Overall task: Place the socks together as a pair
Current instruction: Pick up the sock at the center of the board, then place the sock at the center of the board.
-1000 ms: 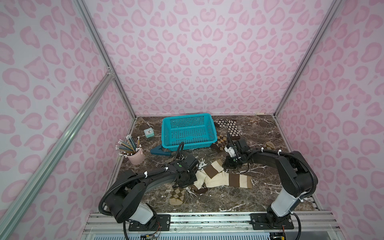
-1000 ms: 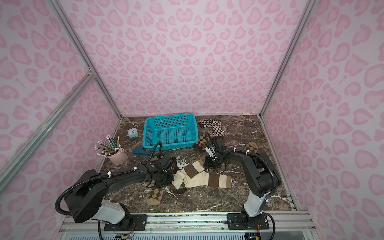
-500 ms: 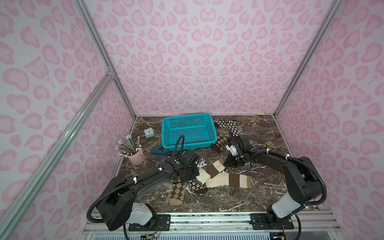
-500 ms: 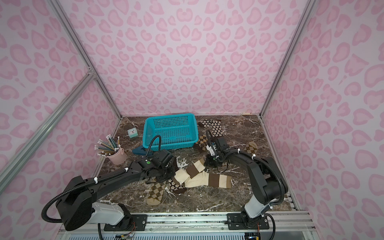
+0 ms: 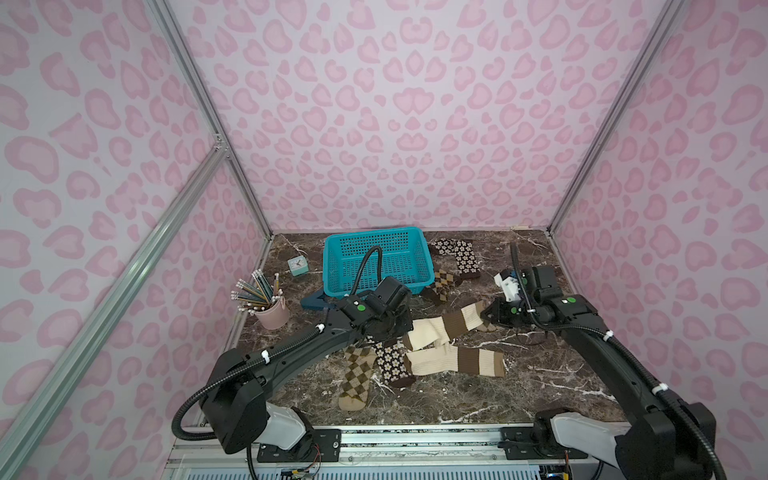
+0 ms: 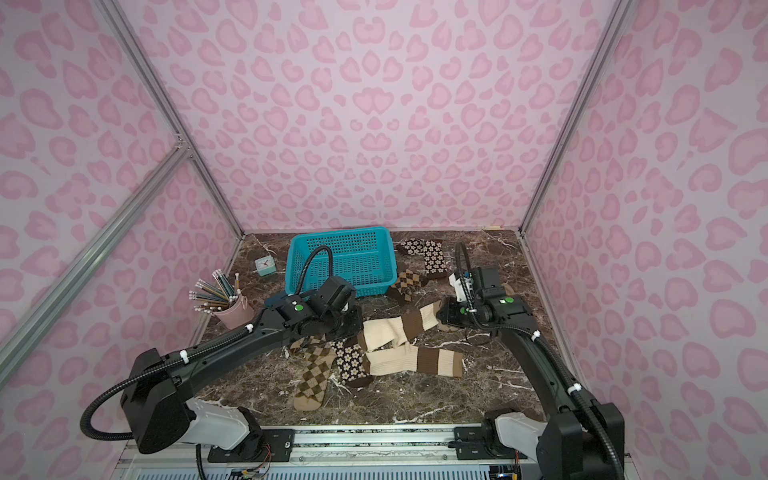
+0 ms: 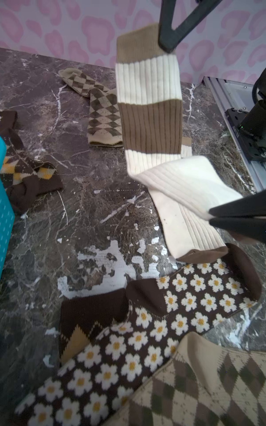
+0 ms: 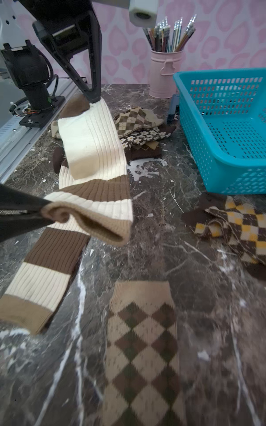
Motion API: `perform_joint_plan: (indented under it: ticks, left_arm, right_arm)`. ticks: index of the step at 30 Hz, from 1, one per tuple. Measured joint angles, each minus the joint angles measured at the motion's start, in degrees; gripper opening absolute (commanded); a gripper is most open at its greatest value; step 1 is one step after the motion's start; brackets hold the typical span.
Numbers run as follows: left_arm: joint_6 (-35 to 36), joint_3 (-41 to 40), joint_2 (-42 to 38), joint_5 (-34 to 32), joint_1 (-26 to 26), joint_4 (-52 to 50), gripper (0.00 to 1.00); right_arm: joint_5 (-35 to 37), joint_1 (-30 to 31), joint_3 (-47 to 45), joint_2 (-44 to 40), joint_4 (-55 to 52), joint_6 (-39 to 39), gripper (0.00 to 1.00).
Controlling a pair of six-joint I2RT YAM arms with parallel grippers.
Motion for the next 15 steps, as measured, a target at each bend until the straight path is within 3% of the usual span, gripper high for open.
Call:
perform_joint_plan:
  ticks: [7, 15]
  left_arm:
    - [3.6, 4.4, 8.9, 0.7, -0.5, 2.3, 0.04]
    - [7.1, 6.7, 12.5, 0.5, -0.5, 2.4, 0.04]
  right_arm:
    - [1.4, -7.0, -8.0, -7.0, -4.1, -0.7, 0.0]
    - [3.0, -8.6, -8.2, -7.4, -4.7, -0.7, 0.0]
